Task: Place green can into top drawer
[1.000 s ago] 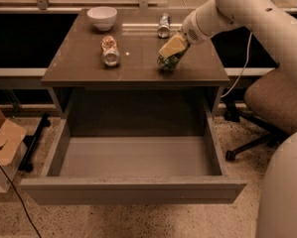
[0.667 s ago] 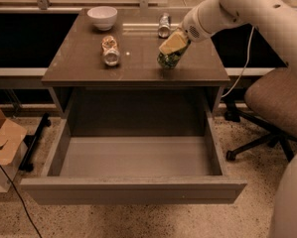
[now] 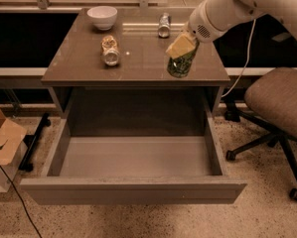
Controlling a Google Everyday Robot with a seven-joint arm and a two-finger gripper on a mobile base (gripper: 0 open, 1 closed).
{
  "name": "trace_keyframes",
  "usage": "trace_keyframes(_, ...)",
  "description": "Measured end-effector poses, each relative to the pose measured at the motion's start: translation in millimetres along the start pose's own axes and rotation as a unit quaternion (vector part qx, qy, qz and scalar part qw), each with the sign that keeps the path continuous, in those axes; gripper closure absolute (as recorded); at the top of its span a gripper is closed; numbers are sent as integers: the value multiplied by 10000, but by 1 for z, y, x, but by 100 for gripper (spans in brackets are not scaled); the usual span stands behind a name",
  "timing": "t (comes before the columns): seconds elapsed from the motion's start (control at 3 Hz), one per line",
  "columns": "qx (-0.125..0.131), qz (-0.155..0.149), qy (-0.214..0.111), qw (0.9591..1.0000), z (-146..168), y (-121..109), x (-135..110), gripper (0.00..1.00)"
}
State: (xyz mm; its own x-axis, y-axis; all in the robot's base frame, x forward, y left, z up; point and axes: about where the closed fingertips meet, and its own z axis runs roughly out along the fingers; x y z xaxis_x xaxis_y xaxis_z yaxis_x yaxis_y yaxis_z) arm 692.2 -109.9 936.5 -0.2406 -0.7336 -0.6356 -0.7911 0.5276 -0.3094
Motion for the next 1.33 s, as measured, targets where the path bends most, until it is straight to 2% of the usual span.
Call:
trace_keyframes(0.33,-43,90,330,9994,-8,24,34,100)
trace_keyframes(0.67,-42,375,490,9981,-14,55,73,100)
trace_keyframes(1.0,-144,607,524,9967,-2,89,107,100)
trace_keyframes(1.33,-194,633,582,9961,4,98,117,100)
